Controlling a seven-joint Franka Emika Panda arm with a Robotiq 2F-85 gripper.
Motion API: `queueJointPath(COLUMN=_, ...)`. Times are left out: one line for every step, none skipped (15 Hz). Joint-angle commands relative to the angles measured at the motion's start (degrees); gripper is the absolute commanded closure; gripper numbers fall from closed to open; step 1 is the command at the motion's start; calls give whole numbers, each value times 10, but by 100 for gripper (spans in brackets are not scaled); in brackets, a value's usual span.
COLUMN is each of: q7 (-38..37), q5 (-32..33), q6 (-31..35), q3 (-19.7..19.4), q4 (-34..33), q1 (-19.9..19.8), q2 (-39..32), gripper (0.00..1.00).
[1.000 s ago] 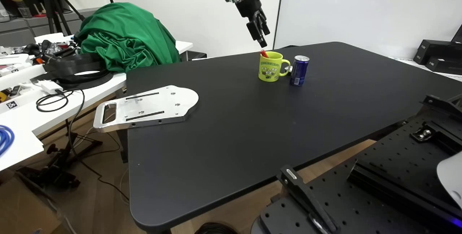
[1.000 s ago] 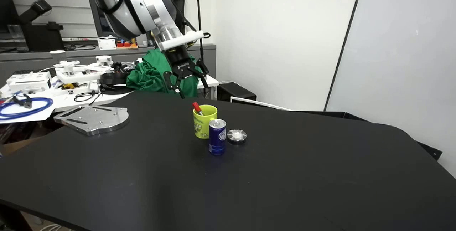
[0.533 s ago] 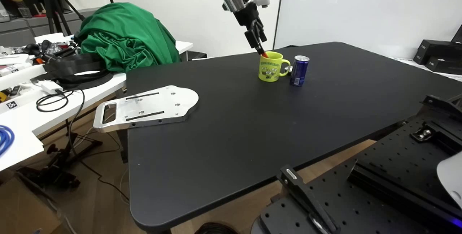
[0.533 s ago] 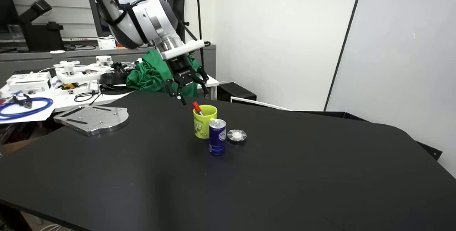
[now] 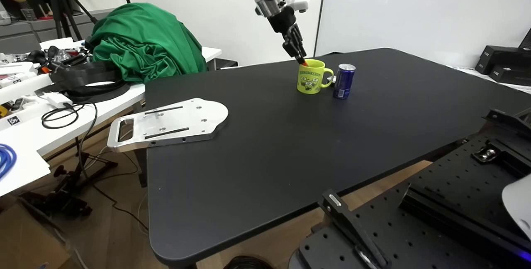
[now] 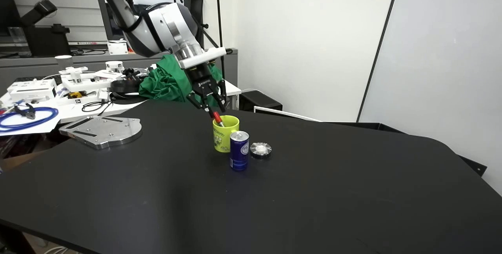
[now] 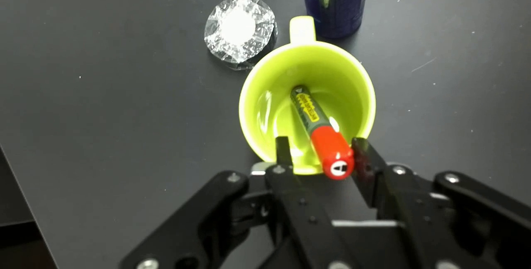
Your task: Pick up the pen from the light green cup and put it on the table.
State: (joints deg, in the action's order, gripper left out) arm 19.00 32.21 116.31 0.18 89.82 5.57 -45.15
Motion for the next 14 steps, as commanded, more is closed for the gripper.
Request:
queueJointPath(q7=-4, q5=-21, q6=-21, q3=-3, q4=-29, q1=-1, q2=-13, gripper=89)
queueJointPath(q7=-1, q5=-33, q6=-33, q3=-2, q4=-36, q1=-4, q2=-17, gripper=95)
queueJointPath(q7=2, q5=-45, q6=-46, q3=-2, q4=-43, q1=-6, q2=-19, gripper=99)
queueJointPath(q7=7, q5=-60, q6=-64, q3=0, q4=-52, q1=-11, q2=-22, gripper=95)
queueJointPath(q7=8, q5=-73, q6=-80, q3=0, q4=-62, q1=-15, q2=-24, gripper=95)
queueJointPath(q7=7, q5=-83, q6=-95, q3=-1, q4=-69, q1=-18, q2=-22, gripper=95)
queueJointPath(q7=4, q5=-90, q6=-107, q3=-2, q4=-76, q1=-20, q2=-20, gripper=95)
queueJointPath(q7=2, q5=-94, q6=-117, q3=-3, q4=-82, q1=-22, q2=-16, gripper=95)
queueJointPath(q7=-3, q5=-95, q6=-125, q3=-6, q4=-86, q1=-23, q2=-9, gripper=95)
queueJointPath(q7=-9, q5=-94, q6=-131, q3=-8, q4=-88, q1=-22, q2=1, gripper=95)
queueJointPath(q7=-14, q5=-91, q6=-136, q3=-11, q4=-91, q1=-22, q2=9, gripper=95)
queueJointPath(q7=-19, q5=-87, q6=-137, q3=-15, q4=-91, q1=-20, q2=20, gripper=95)
queueJointPath(q7=-23, q5=-85, q6=-140, q3=-17, q4=-91, q1=-20, q2=29, gripper=95)
queueJointPath(q7=-25, q5=-85, q6=-144, q3=-18, q4=-89, q1=-21, q2=43, gripper=95)
